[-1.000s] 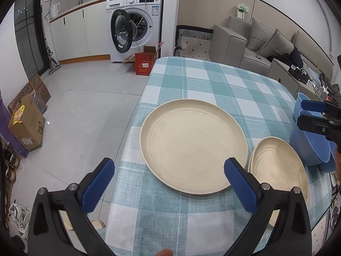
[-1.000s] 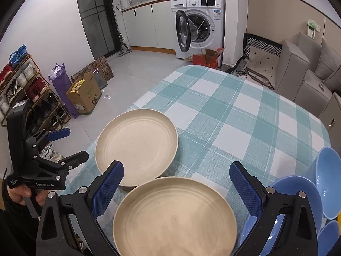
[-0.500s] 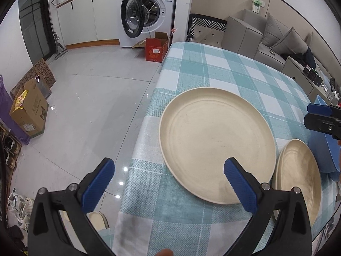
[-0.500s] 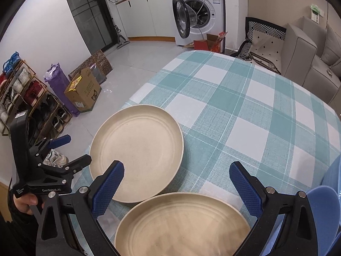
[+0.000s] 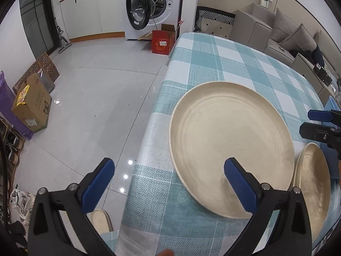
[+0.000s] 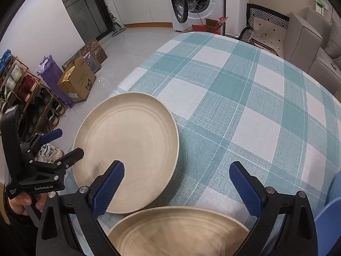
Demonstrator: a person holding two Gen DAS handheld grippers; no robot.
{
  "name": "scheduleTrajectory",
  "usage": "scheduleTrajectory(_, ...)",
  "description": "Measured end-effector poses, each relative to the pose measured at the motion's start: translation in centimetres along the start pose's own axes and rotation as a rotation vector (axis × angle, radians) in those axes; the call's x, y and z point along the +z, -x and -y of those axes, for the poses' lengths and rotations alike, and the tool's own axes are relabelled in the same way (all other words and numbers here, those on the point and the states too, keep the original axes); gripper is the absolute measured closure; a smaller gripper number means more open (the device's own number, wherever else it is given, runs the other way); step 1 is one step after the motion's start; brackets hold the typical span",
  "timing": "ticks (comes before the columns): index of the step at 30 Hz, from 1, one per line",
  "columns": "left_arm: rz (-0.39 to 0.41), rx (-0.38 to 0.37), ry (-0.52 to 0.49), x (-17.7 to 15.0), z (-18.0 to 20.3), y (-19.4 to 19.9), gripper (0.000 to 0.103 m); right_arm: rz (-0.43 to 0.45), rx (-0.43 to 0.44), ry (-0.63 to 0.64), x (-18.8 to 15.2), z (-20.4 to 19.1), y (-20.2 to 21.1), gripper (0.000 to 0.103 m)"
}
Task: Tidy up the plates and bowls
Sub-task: 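Pull both tools back up from the placed plates, then close the left gripper on one cream plate rim while the right gripper closes on the other plate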
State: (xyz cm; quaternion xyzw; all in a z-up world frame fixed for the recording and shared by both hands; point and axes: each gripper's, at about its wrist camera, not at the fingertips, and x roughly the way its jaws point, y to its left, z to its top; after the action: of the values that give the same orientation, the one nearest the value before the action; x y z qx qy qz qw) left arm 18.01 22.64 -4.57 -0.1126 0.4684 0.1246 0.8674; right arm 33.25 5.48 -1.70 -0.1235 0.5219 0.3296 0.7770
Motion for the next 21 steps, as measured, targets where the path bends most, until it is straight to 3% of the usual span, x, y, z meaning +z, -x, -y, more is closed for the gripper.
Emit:
scheduleTrajectory(17,-0.030,-0.023,-0.014,0.3,0.0,-1.3,0.002,-0.071,-0.001,0.041,0.4,-0.5,-3.9,0.002)
scheduleTrajectory(21,-0.030,-0.018,-0.029,0.2,0.2,-1.5,0.010,-0.077,-0.003,0.049,0.4,-0.7,-4.3,0.006)
